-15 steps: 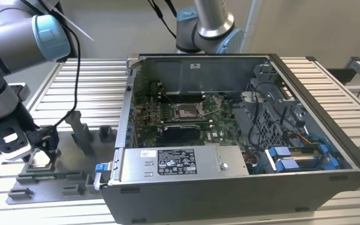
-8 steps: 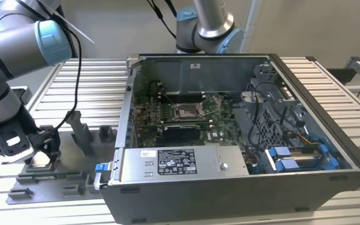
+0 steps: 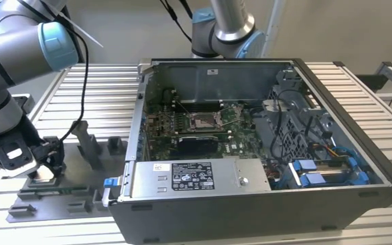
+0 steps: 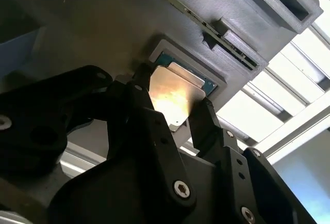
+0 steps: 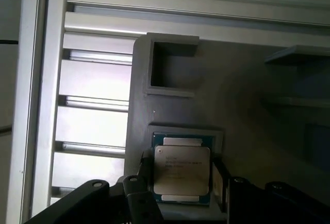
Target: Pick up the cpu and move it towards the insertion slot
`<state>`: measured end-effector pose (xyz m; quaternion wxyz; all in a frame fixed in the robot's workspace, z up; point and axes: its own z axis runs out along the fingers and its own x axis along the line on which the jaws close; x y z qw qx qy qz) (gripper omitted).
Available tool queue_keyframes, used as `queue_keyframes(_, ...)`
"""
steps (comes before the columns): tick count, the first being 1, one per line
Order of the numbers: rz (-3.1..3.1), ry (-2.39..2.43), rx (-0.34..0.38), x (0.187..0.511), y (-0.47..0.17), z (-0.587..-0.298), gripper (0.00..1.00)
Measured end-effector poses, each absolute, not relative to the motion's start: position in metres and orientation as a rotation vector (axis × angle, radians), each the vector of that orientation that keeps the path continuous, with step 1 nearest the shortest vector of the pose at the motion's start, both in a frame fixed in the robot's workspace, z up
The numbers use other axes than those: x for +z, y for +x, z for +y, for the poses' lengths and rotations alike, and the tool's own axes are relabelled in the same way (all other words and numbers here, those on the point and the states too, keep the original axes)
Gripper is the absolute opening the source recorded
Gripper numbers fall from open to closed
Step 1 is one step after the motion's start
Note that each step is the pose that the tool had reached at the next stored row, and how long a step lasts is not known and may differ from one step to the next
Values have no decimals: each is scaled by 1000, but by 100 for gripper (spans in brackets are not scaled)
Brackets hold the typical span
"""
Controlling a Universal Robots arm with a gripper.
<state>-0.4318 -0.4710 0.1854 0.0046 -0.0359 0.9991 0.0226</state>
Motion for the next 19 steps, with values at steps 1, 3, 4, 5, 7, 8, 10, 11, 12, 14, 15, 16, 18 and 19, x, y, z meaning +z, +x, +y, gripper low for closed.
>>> queue_keyframes(1, 3130, -113, 71, 185, -432, -471, 0)
queue_keyframes(3, 3130, -113, 71, 185, -432, -471, 0)
queue_keyframes(4, 3129, -113, 72, 187, -432, -471, 0)
queue_keyframes(5, 3129, -112, 72, 191, -432, -471, 0)
queue_keyframes(7, 3130, -112, 71, 201, -432, -471, 0)
queue_keyframes(8, 3130, -112, 71, 205, -432, -471, 0)
queue_keyframes(10, 3130, -112, 71, 214, -432, -471, 0)
queue_keyframes(11, 3130, -112, 71, 219, -432, -471, 0)
queue_keyframes(12, 3130, -112, 71, 223, -432, -471, 0)
queue_keyframes(14, 3130, -112, 71, 233, -432, -471, 0)
queue_keyframes(15, 3130, -112, 71, 237, -432, -471, 0)
queue_keyframes(16, 3130, -112, 71, 242, -432, -471, 0)
queue_keyframes(18, 3130, -112, 71, 251, -432, -471, 0)
queue_keyframes(19, 3130, -112, 71, 255, -432, -471, 0)
